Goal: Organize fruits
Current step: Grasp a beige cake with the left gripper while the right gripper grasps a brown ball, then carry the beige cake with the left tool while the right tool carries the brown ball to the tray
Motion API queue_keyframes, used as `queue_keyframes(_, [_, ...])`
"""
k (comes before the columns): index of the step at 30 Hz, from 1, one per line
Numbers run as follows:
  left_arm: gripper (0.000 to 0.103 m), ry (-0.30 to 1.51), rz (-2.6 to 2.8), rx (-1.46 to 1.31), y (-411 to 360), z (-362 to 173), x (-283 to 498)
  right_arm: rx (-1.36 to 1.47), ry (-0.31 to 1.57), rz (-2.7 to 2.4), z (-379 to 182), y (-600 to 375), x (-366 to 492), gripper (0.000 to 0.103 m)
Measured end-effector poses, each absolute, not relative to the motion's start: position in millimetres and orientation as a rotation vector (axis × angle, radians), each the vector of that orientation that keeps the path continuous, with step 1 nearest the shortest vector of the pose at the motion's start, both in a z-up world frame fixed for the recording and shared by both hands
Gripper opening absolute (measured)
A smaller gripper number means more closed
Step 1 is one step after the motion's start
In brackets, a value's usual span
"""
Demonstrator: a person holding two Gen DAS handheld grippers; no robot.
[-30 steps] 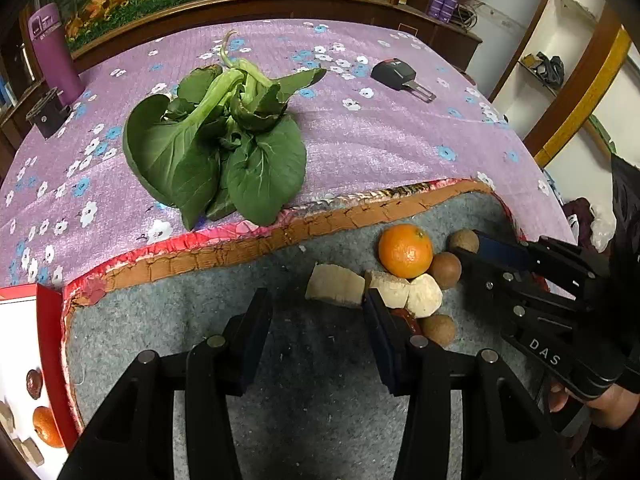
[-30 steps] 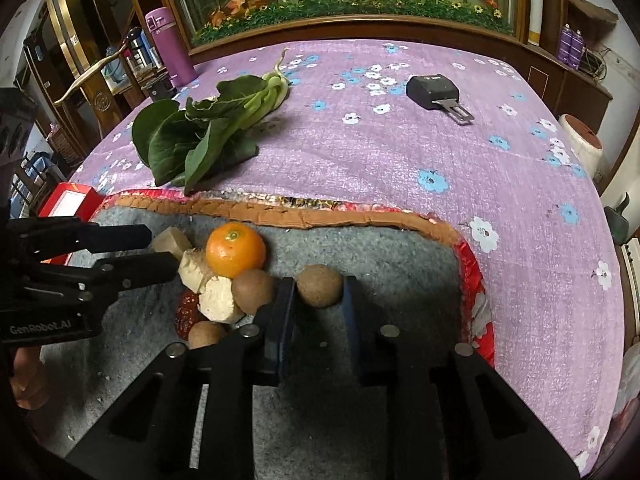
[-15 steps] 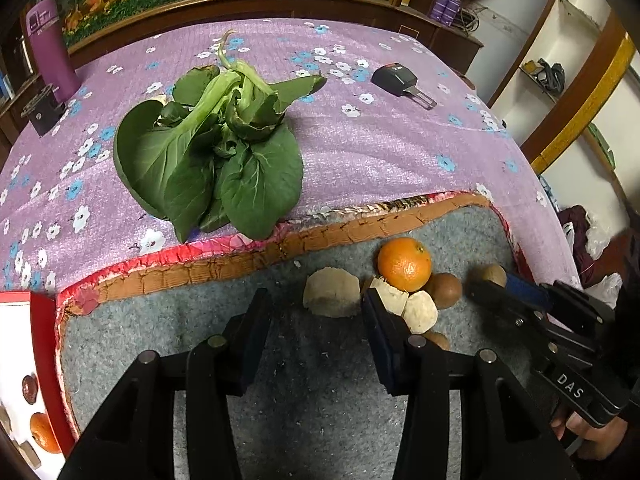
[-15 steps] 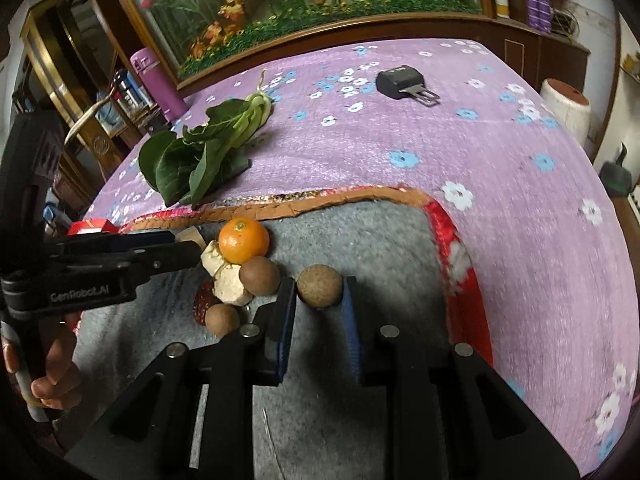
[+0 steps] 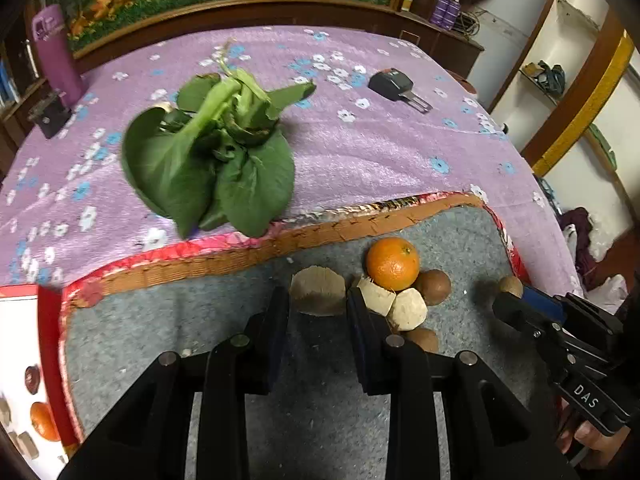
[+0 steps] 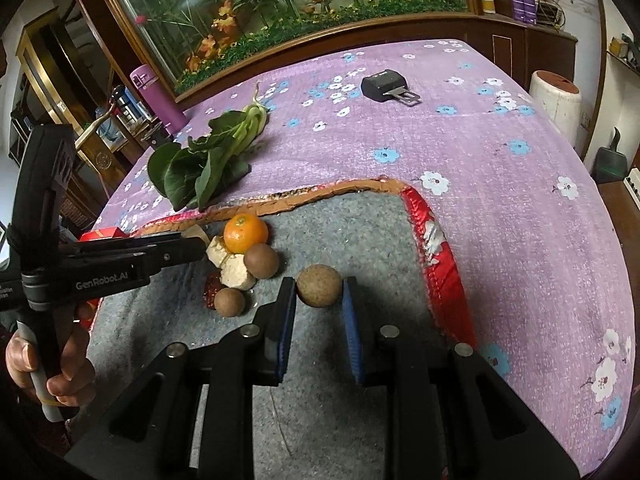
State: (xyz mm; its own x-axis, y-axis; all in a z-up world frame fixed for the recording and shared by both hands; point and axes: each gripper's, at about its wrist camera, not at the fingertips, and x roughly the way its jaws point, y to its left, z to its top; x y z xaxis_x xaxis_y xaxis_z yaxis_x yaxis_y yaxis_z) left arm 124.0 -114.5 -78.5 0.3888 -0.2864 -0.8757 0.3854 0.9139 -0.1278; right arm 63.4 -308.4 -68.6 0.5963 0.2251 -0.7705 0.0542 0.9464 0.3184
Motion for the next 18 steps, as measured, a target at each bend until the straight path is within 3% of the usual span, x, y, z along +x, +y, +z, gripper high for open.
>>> queue_keyframes(18, [0.029,0.959,-0.178,0.047,-57,-25,71,0.298,0.92,0.212,-49,-255,46,0.025])
